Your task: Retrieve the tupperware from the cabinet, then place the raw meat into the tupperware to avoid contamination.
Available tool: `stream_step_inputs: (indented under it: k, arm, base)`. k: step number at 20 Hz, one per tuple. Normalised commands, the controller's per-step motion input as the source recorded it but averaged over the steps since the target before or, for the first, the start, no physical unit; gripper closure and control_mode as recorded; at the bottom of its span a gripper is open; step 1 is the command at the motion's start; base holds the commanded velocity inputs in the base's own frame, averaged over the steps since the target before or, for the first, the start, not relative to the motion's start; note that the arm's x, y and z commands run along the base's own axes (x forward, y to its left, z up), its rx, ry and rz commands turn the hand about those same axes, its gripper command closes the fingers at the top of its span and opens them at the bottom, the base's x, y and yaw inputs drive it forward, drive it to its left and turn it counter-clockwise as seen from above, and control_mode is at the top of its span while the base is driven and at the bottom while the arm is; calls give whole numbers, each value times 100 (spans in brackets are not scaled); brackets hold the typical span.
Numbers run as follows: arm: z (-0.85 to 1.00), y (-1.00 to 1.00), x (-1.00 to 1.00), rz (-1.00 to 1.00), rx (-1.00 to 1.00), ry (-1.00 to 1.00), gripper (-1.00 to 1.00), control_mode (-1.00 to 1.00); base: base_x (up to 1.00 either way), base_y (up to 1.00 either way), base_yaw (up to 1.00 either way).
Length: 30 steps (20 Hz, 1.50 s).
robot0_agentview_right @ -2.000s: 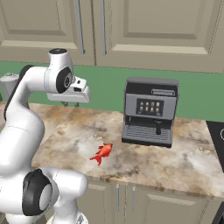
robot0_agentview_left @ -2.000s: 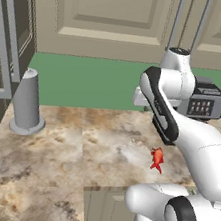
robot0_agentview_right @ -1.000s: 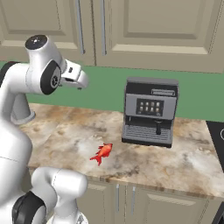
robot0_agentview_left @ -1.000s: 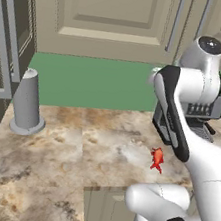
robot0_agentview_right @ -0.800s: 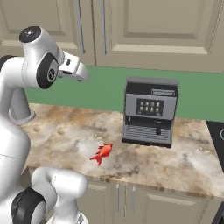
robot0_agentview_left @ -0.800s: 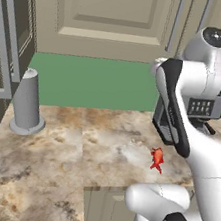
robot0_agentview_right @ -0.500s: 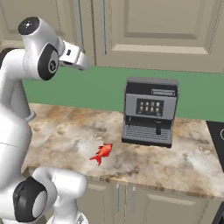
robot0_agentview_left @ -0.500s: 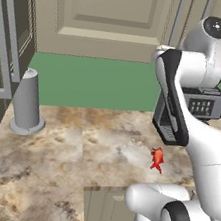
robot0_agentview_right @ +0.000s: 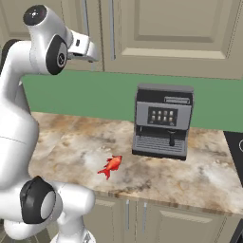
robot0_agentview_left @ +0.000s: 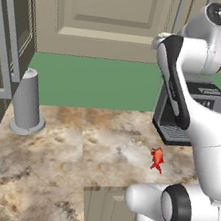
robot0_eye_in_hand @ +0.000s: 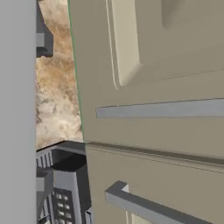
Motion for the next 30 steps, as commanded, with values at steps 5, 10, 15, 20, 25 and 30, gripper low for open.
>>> stream_step_inputs:
  k: [5,10,15,20,25,30]
  arm:
    - [36,-2,12,3,-7,-7,-100,-100]
    - [18,-5,32,7,-4,-2,-100,-100]
    - [1,-13,36,8,-1,-1,-100,-100]
    - [0,-13,21,4,0,-2,-100,-100]
    - [-2,-1,33,1,0,-1,-100,-100]
    - [-6,11,32,-6,-3,-2,-100,-100]
  base:
    - [0,0,0]
    - [0,0,0]
    - [0,0,0]
    - [0,0,0]
    - [0,0,0]
    - [0,0,0]
